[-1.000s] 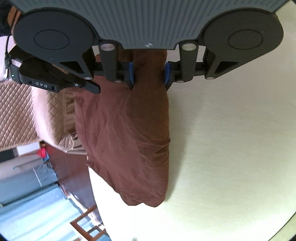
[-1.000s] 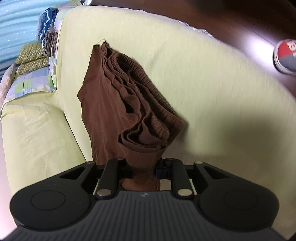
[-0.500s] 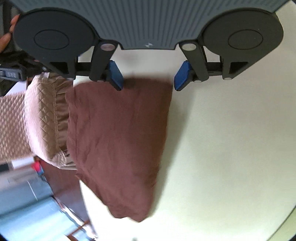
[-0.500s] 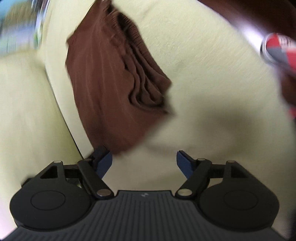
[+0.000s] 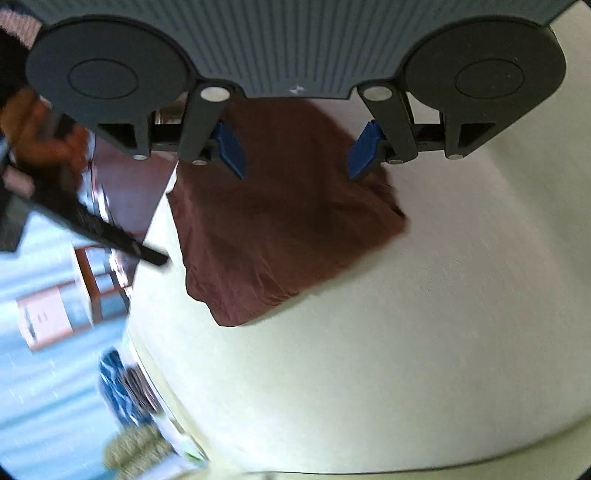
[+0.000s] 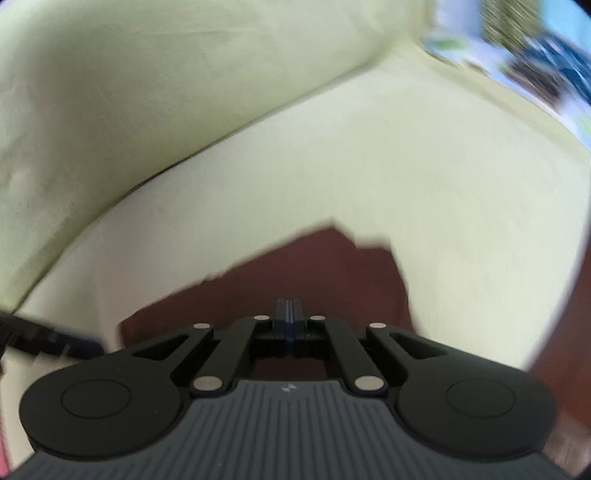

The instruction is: Fold clothes

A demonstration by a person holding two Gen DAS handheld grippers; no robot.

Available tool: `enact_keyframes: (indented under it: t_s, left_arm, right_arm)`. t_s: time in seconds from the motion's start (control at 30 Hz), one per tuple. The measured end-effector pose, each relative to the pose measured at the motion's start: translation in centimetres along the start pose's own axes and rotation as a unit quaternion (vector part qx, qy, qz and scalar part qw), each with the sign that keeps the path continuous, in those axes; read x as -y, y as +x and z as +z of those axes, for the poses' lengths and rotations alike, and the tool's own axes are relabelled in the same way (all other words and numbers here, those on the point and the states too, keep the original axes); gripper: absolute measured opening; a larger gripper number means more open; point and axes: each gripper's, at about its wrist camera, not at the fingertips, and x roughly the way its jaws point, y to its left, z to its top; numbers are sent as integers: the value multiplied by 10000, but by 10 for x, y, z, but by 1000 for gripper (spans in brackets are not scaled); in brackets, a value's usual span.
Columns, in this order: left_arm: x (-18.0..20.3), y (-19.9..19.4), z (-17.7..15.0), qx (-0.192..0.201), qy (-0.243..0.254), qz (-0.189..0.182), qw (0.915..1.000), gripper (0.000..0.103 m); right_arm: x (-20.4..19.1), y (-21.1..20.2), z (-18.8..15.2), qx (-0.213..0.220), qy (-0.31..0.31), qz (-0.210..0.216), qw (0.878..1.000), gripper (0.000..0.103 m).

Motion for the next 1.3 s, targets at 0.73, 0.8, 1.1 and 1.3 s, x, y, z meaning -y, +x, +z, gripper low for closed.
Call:
enact_keyframes:
  t_s: [0.73, 0.8, 1.1, 1.3]
  left_arm:
    - [15, 5, -27, 2044, 335, 990, 9733, 64]
    - [-6, 4, -19, 1957, 453, 915, 9753, 63]
    - [-47, 12, -22, 1663, 501, 482, 9836, 62]
    - [-64, 20, -13, 1632, 755, 288, 9833, 62]
  right_arm:
    - [69, 113, 92, -360, -2452, 3094, 9181, 42]
    - [82, 126, 107, -569, -2468, 3425, 9047, 42]
    - [119, 144, 125, -1082, -2891, 3666, 8777, 43]
    - [118, 162, 128, -1437, -2798, 3739, 8725, 43]
